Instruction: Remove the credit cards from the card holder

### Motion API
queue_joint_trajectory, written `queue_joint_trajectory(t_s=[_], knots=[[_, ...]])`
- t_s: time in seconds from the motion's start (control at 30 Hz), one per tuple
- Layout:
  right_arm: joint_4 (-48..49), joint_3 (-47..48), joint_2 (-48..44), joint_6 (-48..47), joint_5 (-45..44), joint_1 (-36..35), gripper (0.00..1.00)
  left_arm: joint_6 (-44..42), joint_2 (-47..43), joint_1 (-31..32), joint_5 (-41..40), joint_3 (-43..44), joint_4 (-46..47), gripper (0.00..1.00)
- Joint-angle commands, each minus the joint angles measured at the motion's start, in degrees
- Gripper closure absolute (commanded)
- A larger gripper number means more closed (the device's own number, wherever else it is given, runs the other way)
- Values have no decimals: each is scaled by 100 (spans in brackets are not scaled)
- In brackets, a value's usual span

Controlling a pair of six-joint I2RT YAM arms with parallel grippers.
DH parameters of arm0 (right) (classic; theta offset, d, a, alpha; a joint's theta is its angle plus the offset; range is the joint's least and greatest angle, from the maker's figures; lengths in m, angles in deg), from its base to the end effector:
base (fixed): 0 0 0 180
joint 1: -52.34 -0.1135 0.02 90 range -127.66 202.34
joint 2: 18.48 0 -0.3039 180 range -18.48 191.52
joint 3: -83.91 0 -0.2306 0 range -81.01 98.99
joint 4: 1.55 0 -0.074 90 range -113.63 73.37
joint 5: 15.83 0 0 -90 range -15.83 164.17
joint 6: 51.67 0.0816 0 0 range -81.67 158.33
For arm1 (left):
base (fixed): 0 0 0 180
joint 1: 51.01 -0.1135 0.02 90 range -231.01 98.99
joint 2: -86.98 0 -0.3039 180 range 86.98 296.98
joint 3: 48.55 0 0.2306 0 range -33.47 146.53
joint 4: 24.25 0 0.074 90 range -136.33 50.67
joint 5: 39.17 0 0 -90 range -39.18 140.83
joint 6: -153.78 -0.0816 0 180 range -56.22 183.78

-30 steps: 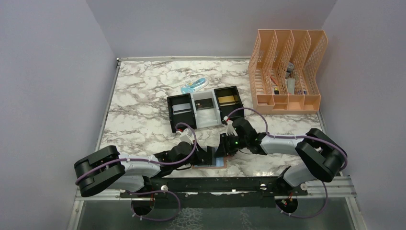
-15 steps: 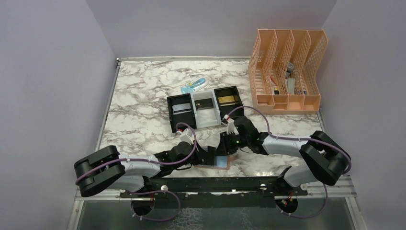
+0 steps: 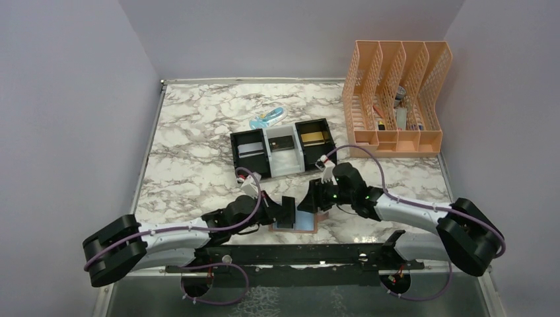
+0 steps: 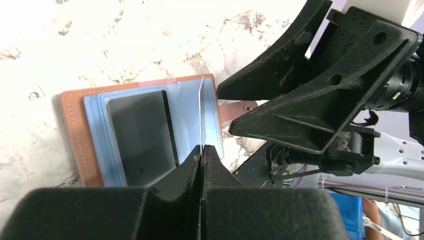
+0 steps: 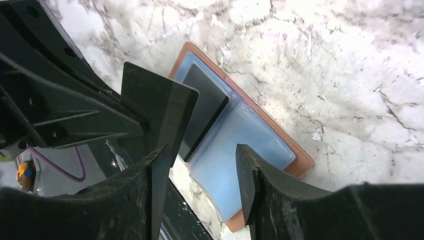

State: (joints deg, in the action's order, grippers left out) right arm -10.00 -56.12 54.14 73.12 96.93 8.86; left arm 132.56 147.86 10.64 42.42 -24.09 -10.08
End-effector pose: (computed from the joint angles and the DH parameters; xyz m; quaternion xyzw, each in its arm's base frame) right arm 0.1494 0.1852 0.1810 -0.1490 0.8837 0.3954 0.2014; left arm 0.1059 -0.1711 0.1835 -0.0923 0.8239 -0.4792 0.2883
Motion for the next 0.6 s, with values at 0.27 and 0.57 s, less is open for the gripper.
queue_joint_trajectory(t_s=[0.27,0.57], knots=[[249,-362,-1267,70,-1908,74,38,-1318,-2029,-1642,1037,116,-1821,100],[1242,-1195,-2594,441,-916,248,36,-509,-2717,-2289,2280,-740,-457,100]])
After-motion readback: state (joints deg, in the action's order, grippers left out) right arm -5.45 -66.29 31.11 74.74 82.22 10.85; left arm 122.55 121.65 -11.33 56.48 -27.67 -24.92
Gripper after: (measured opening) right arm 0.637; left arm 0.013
